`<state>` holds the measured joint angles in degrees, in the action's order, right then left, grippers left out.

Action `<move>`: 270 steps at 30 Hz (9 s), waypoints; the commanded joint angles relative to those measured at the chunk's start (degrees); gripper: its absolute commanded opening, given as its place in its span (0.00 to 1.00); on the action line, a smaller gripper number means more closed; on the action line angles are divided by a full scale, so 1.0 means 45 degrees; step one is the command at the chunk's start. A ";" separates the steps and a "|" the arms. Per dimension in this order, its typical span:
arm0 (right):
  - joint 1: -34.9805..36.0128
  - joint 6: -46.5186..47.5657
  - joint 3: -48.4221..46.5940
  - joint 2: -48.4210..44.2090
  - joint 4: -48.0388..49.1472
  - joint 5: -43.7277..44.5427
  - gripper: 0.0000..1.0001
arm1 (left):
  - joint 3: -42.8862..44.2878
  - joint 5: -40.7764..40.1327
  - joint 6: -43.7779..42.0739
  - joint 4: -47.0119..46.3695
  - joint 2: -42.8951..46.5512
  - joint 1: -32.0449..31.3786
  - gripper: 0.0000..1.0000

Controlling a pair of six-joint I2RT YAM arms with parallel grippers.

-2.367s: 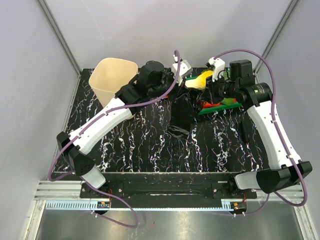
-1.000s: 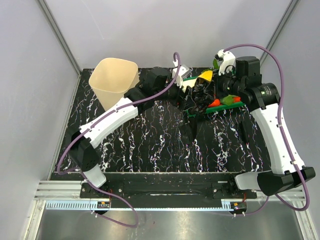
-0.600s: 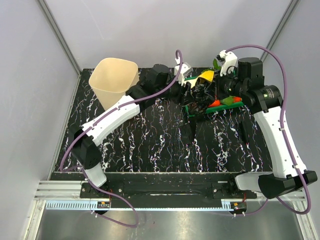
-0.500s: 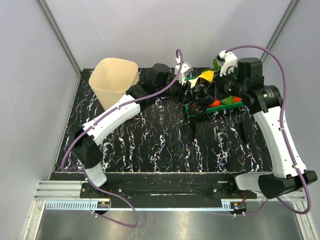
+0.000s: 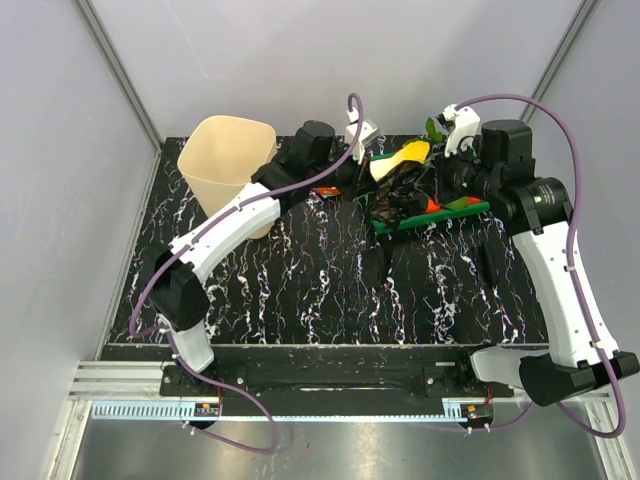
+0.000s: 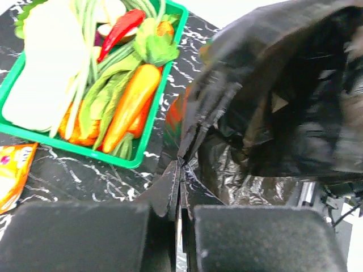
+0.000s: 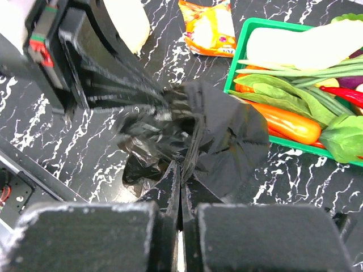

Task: Put the trash bags into the trash bin
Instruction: Unfold the trash bag at the center of the board.

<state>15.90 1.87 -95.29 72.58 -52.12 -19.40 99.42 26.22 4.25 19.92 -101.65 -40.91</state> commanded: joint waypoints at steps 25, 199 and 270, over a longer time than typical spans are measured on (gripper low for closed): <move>-0.0135 0.3744 0.0295 -0.0015 -0.1758 0.3412 0.00 | 0.1774 -0.1255 -0.3309 0.1667 0.2881 0.2566 0.00; -0.4295 0.2455 -0.1911 0.1118 -0.2188 0.1673 0.00 | 0.1267 0.0013 -1.2427 0.7778 0.4756 0.0632 0.00; -0.4276 0.0053 -0.1814 0.0357 -0.0996 -0.3405 0.00 | 0.5095 -0.8269 -0.2548 -0.0190 -0.2608 -0.4309 0.47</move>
<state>-3.40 1.63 -104.12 75.85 -58.15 -34.13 118.96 -10.90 -8.80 21.41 -113.86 -61.36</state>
